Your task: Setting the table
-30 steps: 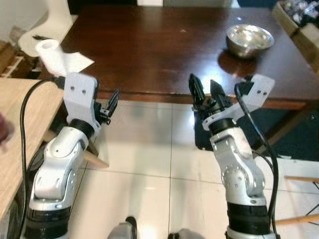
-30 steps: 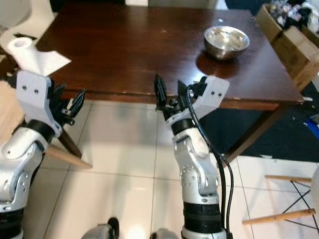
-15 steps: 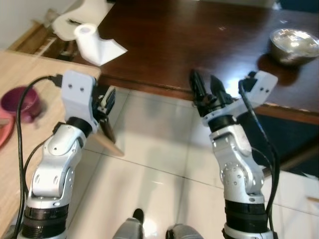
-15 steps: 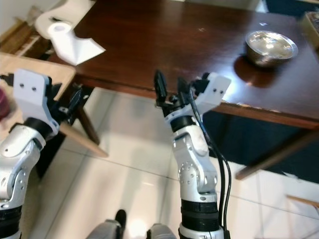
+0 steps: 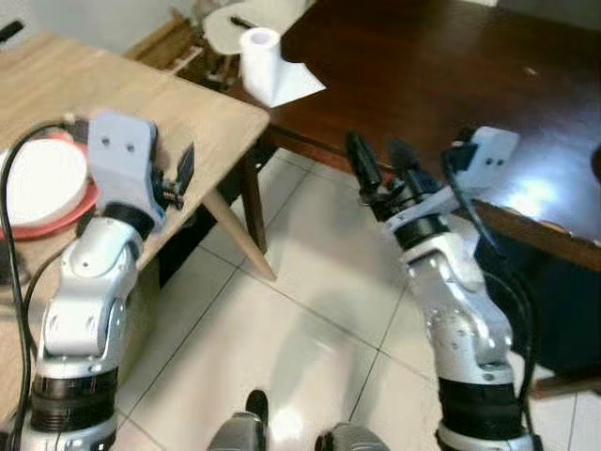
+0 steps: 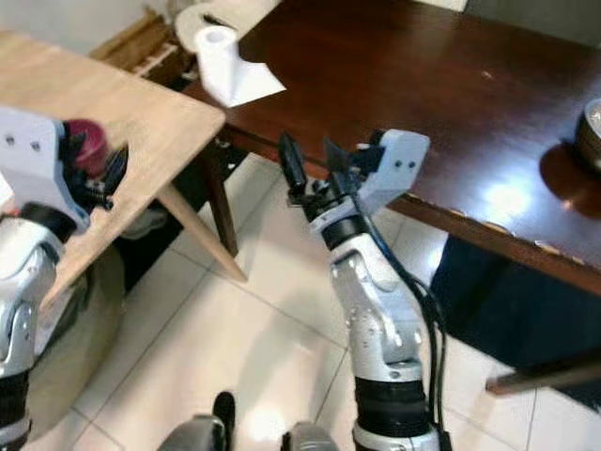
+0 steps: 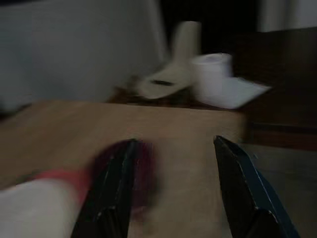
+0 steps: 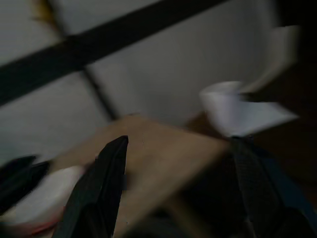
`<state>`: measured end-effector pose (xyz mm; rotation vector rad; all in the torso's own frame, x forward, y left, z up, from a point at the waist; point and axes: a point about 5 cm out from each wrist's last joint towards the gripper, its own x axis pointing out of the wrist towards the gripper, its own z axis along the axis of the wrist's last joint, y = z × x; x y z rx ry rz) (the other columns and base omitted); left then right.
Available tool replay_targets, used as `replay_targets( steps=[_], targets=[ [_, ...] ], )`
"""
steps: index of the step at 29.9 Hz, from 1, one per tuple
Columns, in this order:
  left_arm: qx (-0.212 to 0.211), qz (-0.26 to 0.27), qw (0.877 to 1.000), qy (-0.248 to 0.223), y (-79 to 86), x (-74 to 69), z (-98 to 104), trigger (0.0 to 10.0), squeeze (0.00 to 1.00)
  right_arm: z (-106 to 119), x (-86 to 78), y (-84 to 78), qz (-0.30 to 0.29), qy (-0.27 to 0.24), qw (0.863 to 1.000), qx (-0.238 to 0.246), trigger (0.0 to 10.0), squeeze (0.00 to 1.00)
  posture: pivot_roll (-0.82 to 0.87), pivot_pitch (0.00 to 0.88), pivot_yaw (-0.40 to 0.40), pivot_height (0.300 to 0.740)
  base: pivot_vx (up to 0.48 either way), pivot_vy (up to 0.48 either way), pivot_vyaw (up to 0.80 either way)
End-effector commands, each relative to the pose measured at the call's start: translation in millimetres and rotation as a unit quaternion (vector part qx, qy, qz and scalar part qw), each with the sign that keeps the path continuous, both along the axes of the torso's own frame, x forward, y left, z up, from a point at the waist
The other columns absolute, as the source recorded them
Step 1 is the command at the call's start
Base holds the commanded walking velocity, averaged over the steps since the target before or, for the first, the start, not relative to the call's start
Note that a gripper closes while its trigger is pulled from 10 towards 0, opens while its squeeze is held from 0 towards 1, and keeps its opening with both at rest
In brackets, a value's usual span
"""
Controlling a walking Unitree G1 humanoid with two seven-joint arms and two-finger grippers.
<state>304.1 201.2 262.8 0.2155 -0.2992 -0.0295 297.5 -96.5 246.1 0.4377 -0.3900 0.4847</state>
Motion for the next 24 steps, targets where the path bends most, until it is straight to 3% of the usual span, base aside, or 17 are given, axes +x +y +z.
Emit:
replay_targets(
  steps=[1, 7, 24],
  targets=[
    [-0.003, 0.013, 1.000, 0.014, 5.2, 1.8, -7.1, 10.0, 0.00, -2.4, -5.5, 6.7, 0.033, -0.001, 0.999, -0.012, 10.0, 0.00, -0.05, 0.121, 0.052, 0.740, 0.000, 0.000, 0.76],
    [-0.002, 0.024, 1.000, 0.015, 11.4, 3.1, -5.8, 10.0, 0.00, -3.0, -12.2, 14.6, 0.072, -0.009, 0.997, -0.032, 10.0, 0.00, -0.05, 0.114, 0.049, 0.740, 0.000, 0.000, 0.76],
    [-0.005, 0.026, 0.999, 0.023, 9.8, 3.9, -11.3, 10.0, 0.00, -4.2, -13.9, 15.0, 0.093, -0.005, 0.995, -0.030, 10.0, 0.00, -0.05, 0.101, 0.044, 0.740, 0.000, 0.000, 0.76]
  ],
)
